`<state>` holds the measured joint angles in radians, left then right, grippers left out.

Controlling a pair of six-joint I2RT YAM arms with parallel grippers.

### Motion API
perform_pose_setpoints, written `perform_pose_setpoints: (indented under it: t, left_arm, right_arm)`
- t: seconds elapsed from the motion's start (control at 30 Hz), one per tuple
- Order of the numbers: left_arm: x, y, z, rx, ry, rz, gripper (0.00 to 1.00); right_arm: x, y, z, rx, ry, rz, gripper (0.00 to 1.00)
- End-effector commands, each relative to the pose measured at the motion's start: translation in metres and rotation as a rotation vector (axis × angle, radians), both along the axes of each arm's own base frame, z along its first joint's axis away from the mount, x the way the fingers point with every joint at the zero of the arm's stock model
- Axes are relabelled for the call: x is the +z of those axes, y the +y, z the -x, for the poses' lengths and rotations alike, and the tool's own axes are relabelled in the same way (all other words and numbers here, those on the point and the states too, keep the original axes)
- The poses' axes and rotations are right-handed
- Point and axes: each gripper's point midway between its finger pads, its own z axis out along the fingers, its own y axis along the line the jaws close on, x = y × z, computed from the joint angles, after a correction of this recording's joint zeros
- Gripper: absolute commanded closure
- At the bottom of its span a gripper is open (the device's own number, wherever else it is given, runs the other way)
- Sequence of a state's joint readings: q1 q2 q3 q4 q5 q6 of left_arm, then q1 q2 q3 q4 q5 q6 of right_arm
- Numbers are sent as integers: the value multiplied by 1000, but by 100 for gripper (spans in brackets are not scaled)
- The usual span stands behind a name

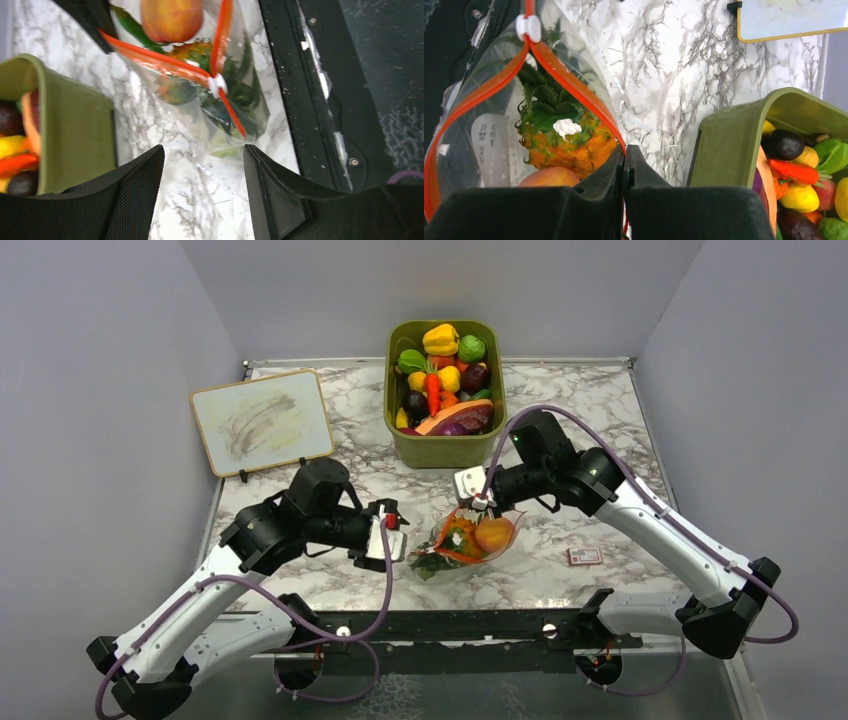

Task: Place the food in the zip-top bag and seal the zipper
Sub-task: Adjust the zipper food storage bag at the center of the board.

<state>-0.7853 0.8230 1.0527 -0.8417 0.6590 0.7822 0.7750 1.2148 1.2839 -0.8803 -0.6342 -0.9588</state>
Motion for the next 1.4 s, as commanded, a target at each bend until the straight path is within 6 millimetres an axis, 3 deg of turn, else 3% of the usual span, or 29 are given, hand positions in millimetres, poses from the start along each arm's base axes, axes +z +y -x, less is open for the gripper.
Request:
perform_pose_setpoints:
  t: [0.0,0.23,0.4,0.67,0.87,1.1,1.17,1.27,1.37]
  left_arm:
    - [-14,-4,15,-46,97,20,38]
    - [-5,-10,25,-82,108,103,38]
    - [12,-18,15,-10,96,210,38]
    - [-11,-11,-17,173,67,154,46]
    - [-27,-11,-24,208,73,142,52]
    - [-19,-15,-32,246,50,227,59]
    - [-17,-16,-34,257,48,249,68]
    - [-18,-16,-39,287,45,257,96]
    - [-14,-16,-44,331,61,285,100]
  right_arm:
    - [22,9,-9,-15,2,-60,99]
    - [25,11,-20,-40,25,-75,99]
    - [25,13,-27,-64,34,-79,99]
    - [21,14,-26,-64,60,-90,99]
    - [20,16,-28,-68,72,-95,99]
    - [18,15,-28,-77,87,-96,99]
    - [18,16,-27,-77,91,-101,99]
    - [21,16,-29,-101,93,-125,99]
    - [33,18,-31,-150,99,-182,88]
